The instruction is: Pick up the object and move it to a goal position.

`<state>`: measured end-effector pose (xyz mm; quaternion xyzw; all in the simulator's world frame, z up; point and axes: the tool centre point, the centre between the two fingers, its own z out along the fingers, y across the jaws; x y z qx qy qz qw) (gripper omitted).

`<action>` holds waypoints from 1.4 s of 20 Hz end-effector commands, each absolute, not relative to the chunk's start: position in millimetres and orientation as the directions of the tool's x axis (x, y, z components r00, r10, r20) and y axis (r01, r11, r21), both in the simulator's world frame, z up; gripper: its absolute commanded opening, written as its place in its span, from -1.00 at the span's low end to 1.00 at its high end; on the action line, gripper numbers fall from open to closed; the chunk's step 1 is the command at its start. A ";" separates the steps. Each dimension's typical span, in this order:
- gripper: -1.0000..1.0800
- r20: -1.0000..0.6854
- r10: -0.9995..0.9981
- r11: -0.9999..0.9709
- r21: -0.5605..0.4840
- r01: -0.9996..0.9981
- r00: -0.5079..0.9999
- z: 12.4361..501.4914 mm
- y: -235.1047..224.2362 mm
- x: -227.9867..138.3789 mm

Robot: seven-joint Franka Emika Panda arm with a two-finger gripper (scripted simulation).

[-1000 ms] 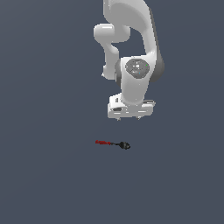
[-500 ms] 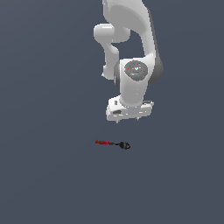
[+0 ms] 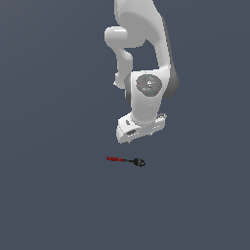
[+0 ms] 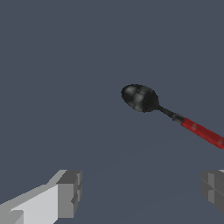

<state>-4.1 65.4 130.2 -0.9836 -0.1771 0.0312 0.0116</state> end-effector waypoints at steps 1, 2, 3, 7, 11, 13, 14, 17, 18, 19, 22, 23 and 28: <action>0.92 -0.053 0.411 -0.912 -0.034 0.410 0.910 126.2 62.0 -0.1; 0.92 -0.052 0.435 -0.900 -0.034 0.434 0.899 124.7 60.6 1.5; 0.92 -0.050 0.459 -0.888 -0.034 0.458 0.887 123.1 59.3 3.0; 0.92 -0.044 0.550 -0.835 -0.033 0.549 0.834 116.8 53.8 9.2; 0.92 -0.038 0.635 -0.772 -0.032 0.635 0.771 110.4 48.3 15.2; 0.92 -0.035 0.675 -0.738 -0.031 0.675 0.737 107.2 45.5 18.2; 0.92 -0.033 0.695 -0.719 -0.031 0.694 0.719 105.6 44.1 19.7; 0.92 -0.029 0.749 -0.662 -0.029 0.749 0.662 100.8 39.9 24.0; 0.92 -0.027 0.766 -0.642 -0.029 0.766 0.642 99.2 38.4 25.5; 0.92 -0.026 0.783 -0.622 -0.028 0.782 0.622 97.6 37.0 26.9; 0.92 -0.022 0.829 -0.559 -0.026 0.829 0.558 92.8 32.7 31.1; 0.92 -0.020 0.844 -0.537 -0.025 0.843 0.536 91.2 31.2 32.5; 0.92 -0.014 0.906 -0.422 -0.020 0.906 0.422 83.2 23.8 39.3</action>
